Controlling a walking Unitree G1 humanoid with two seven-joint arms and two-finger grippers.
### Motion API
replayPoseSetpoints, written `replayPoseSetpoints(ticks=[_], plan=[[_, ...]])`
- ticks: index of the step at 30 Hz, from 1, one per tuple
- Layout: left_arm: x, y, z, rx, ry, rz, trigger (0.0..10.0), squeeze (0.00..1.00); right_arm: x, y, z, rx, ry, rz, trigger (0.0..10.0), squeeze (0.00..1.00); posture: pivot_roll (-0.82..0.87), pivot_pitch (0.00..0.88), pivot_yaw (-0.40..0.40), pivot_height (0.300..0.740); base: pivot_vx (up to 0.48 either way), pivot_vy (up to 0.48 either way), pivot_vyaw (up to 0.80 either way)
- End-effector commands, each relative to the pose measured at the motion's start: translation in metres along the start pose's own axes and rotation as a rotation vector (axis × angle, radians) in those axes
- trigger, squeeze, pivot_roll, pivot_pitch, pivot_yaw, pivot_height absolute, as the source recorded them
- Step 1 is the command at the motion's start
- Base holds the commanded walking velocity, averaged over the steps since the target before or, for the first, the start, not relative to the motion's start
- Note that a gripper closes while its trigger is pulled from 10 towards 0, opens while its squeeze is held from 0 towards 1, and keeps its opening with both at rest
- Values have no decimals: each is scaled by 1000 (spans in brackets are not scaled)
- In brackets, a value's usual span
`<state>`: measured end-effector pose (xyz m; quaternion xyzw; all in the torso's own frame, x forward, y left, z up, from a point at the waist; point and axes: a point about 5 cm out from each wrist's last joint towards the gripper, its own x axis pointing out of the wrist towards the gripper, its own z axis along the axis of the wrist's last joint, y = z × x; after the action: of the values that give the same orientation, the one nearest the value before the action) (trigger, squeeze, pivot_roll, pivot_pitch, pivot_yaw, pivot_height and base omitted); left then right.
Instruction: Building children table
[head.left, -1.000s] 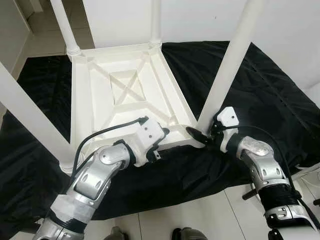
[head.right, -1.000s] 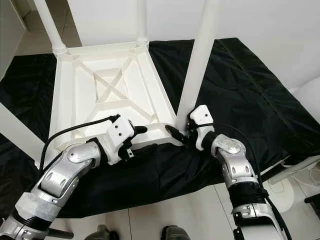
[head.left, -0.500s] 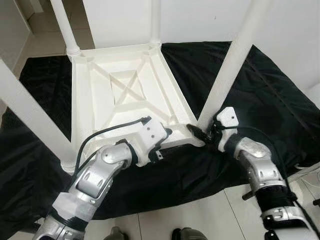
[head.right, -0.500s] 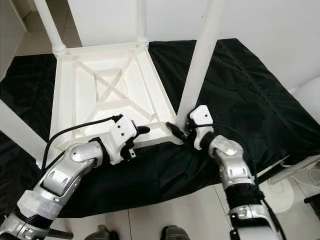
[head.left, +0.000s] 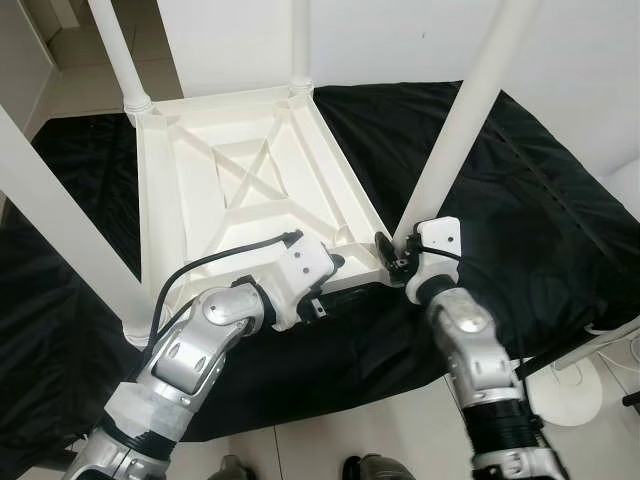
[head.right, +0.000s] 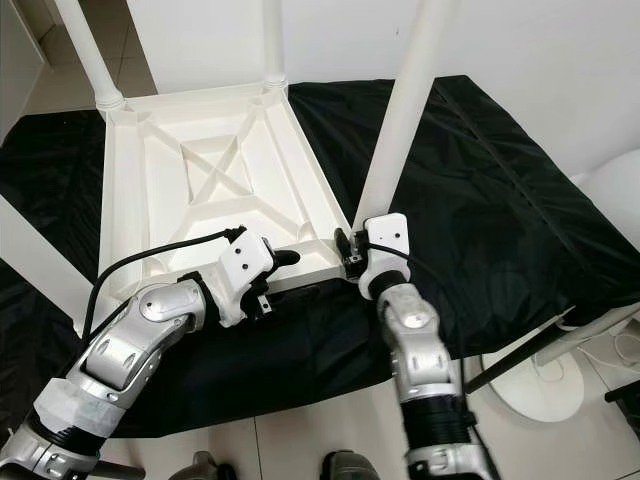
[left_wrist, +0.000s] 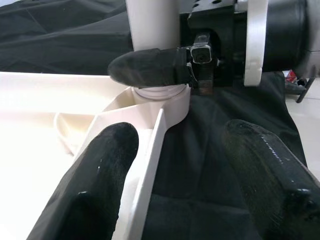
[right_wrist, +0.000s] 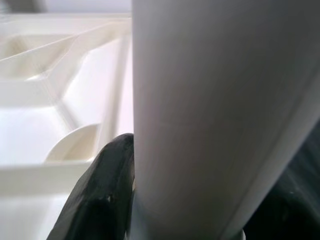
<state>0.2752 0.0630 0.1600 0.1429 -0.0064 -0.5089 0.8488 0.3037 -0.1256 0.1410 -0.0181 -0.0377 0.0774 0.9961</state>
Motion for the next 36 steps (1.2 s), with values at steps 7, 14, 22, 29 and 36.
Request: replayPoseSetpoints(ticks=[7,14,22,29,36], plan=[[-1,-2,-3,6,13,-51,10000,0,-8,27,-5,51,45,-40,10000,0,-107,65,19,740,0,0,0],[-1,-2,-3,9,11,-51,10000,0,-10,17,-3,12,52,-84,10000,0,-105,58,14,740,0,0,0],[-2,-3,-4,6,11,-47,10000,0,-17,9,0,31,14,-58,10000,1000,-103,55,8,740,0,0,0],[-9,1,-4,7,15,-47,10000,0,-28,-10,4,63,-21,133,10000,0,-106,52,11,740,0,0,0],[-13,5,-3,11,18,-59,10000,0,-38,-31,6,-28,2,381,10000,0,-108,49,16,740,0,0,0]])
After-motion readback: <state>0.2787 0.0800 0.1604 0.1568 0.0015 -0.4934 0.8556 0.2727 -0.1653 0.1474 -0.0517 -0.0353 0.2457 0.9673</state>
